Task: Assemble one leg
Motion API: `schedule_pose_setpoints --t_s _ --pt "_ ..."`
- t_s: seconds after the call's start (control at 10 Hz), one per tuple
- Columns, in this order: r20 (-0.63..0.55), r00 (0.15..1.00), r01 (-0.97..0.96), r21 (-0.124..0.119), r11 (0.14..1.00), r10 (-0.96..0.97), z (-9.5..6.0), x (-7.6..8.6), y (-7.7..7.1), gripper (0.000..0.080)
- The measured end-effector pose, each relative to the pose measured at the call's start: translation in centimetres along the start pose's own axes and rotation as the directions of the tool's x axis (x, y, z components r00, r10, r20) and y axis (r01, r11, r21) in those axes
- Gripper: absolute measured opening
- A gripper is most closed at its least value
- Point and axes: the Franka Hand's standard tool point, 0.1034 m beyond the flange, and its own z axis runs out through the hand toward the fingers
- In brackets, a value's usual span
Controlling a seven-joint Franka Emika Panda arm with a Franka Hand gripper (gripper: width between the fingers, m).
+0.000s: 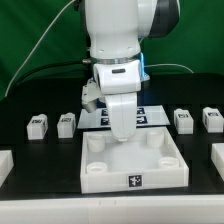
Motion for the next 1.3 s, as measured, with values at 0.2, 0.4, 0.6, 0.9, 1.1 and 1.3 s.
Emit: schedule_pose_setpoints --t_s 0.2,0.4,0.6,0.9,1.1,1.3 --pt "0.000 1.000 0.000 0.000 1.000 0.000 0.0 0.0 0.0 0.0059" --pt "-0.004 0.999 -0.043 -0.009 0.999 0.043 -0.1 1.0 1.1 0.0061" --pt "-0.014 0.999 -0.036 -0.028 0.999 0.035 -0.1 2.5 2.9 0.0061" --pt "-0.025 0.998 -0.056 -0.044 0.997 0.055 -0.1 4.3 4.5 0.0061" --pt "-0.033 0.996 -0.086 -0.048 0.995 0.085 -0.1 5.3 5.5 0.0060" --pt "-0.039 0.996 -0.085 -0.054 0.995 0.083 -0.1 6.3 6.1 0.0061"
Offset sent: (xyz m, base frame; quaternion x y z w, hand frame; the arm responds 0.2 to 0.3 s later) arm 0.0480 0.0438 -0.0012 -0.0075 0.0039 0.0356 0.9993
